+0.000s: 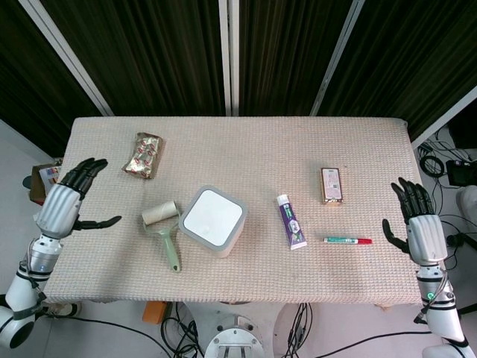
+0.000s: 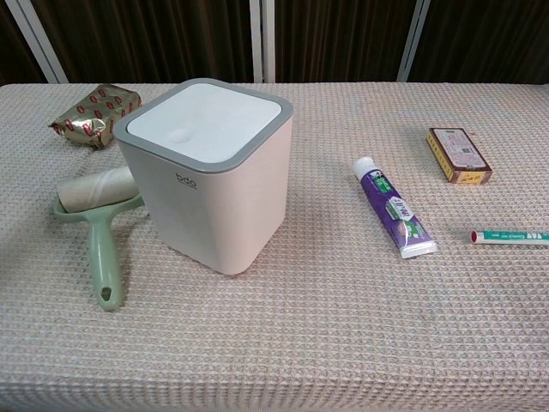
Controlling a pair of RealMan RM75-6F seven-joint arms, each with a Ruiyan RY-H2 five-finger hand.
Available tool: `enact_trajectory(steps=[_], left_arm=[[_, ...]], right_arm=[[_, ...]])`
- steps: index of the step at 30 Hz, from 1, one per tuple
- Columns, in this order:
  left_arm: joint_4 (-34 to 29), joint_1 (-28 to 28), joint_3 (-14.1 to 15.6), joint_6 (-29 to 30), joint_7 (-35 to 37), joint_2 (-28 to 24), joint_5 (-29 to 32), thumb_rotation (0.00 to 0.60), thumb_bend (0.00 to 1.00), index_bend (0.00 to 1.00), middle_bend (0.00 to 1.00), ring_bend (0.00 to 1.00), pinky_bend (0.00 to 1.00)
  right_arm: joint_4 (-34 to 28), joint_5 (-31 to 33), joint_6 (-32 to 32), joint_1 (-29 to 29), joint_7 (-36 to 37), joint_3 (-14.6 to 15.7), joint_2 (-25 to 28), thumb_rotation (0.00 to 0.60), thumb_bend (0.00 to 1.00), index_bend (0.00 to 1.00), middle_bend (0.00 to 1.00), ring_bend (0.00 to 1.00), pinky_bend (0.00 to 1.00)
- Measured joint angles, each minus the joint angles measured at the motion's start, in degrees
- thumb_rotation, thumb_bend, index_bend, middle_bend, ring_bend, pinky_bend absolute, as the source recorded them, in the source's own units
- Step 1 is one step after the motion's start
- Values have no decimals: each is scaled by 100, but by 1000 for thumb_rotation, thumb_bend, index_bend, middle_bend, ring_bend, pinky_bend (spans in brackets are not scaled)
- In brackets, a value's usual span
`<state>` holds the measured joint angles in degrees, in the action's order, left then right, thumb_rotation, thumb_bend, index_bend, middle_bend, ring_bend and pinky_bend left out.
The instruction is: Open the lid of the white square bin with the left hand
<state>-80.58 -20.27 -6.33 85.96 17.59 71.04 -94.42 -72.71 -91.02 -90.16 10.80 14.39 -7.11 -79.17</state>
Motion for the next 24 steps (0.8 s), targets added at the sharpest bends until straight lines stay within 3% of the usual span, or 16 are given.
enact_trajectory(steps=[10, 17, 24], left_arm=[[-779, 107, 642, 200, -1027, -108, -1137, 298, 105, 114, 156, 74, 210], [-957, -19, 757, 134, -1383, 51, -1553, 293, 106, 114, 182, 74, 209], [-1061, -258, 742, -216, -1629, 315, -1624, 293, 105, 114, 191, 74, 209]], right_arm=[[867, 118, -97, -562, 178, 479, -260, 600, 360, 0, 0, 0, 0], [1689, 329, 130, -798, 718, 624, -641, 600, 359, 0, 0, 0, 0], [1986, 337, 129, -838, 928, 596, -779, 600, 361, 0, 0, 0, 0]])
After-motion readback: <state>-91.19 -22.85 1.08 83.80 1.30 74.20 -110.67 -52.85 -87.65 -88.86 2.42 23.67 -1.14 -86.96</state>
